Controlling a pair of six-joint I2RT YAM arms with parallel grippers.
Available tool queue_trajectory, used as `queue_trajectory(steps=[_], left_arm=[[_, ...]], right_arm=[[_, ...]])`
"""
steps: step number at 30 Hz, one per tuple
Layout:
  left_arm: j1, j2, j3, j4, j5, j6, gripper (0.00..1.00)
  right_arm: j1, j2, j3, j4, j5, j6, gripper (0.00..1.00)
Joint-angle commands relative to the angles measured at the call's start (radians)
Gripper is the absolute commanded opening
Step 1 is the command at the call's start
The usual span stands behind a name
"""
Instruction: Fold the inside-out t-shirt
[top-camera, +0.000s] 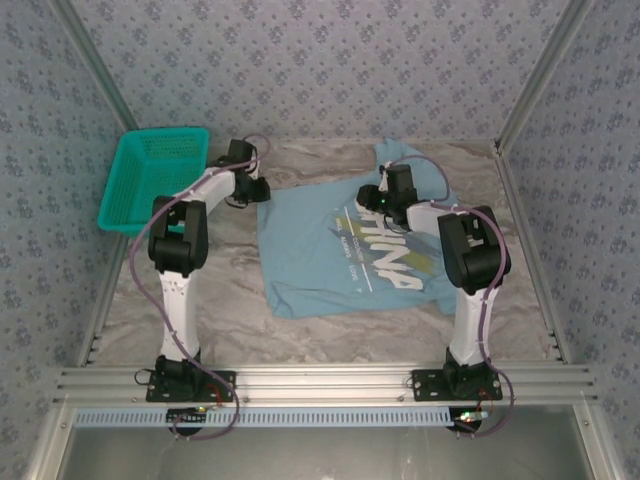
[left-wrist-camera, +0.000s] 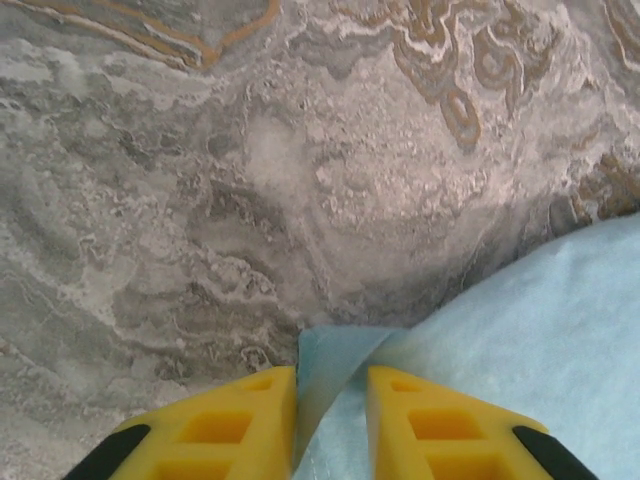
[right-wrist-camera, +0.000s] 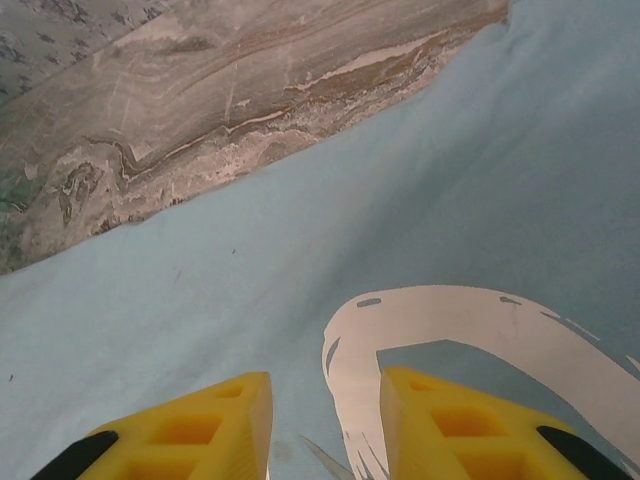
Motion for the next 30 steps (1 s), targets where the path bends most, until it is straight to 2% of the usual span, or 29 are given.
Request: queue_trajectory(steps=[1,10,18,26,28,30], left_arm=[[0.014,0.046,0.059,-0.019,0.019,0.004,0.2],[0.04,0.111,0.159,-0.03,0.05,-0.019,0.05],[0.1,0.016,0.094,0.077,0.095,-0.144,0.0],[0.149,-0.081,-0.042,0.232,0.161,-0.254,0.0],[0.149,-0.088,-0.046,0.237,0.17,-0.25,0.03],[0.149,-0.085,-0.044,0.233,0.181,-0.248,0.13]], right_arm=[[-0.011,0.021,0.023,-0.059,0.006,0.029,0.32],[-0.051,0.03,0.017,-0.23,0.093,0.068,0.21],[-0.088,0.022,-0.001,-0.294,0.142,0.085,0.12],[-0.113,0.018,-0.019,-0.278,0.131,0.112,0.06],[-0.113,0.019,-0.019,-0.282,0.13,0.105,0.05],[-0.115,0.013,-0.016,-0.28,0.116,0.102,0.06]])
